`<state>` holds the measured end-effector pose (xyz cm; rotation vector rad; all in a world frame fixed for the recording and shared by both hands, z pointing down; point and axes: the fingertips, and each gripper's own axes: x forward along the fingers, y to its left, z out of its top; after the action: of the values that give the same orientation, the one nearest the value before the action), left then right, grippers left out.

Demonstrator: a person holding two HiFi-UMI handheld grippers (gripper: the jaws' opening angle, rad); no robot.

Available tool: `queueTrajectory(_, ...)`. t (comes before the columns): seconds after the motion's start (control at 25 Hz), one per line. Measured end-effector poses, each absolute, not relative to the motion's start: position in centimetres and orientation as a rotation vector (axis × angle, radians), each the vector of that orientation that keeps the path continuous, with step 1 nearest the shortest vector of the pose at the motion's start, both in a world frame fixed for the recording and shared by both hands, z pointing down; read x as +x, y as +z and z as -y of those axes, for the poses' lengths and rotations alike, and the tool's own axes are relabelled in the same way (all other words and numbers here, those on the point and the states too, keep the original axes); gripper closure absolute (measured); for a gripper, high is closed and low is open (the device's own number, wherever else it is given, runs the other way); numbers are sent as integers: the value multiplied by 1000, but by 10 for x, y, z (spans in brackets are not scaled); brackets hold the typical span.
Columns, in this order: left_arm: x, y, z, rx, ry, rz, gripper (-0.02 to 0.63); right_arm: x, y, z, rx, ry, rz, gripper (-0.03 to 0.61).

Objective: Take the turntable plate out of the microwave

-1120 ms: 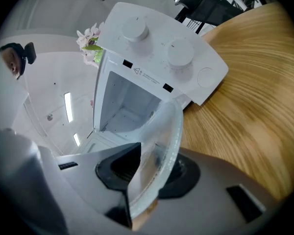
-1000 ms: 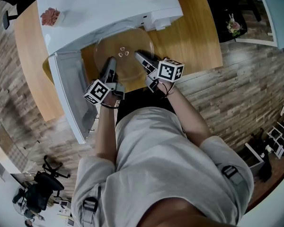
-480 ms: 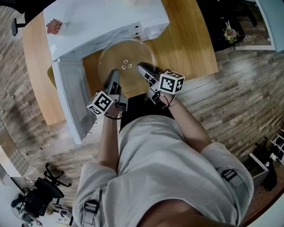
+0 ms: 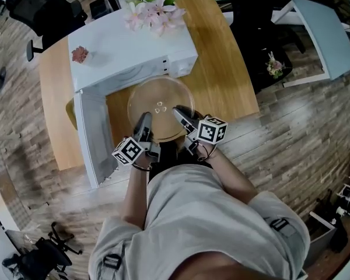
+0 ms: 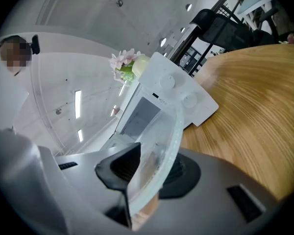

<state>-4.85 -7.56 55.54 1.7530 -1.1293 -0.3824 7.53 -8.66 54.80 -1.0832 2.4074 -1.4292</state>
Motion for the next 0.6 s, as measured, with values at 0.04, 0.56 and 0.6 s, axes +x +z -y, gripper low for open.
queueTrajectory(0.04,-45,549,74,1760,-394,1120,495,77,545,84,-1081,-1420,-2409,465)
queueTrajectory(0.56,-11,479,65,1894,-448,1066,495,110,477,67,-1080,-1252,-2440,463)
queueTrajectory(0.6,-8,473,66,1907,-449,1061,495,114,470,67,-1083,-1235,-2440,463)
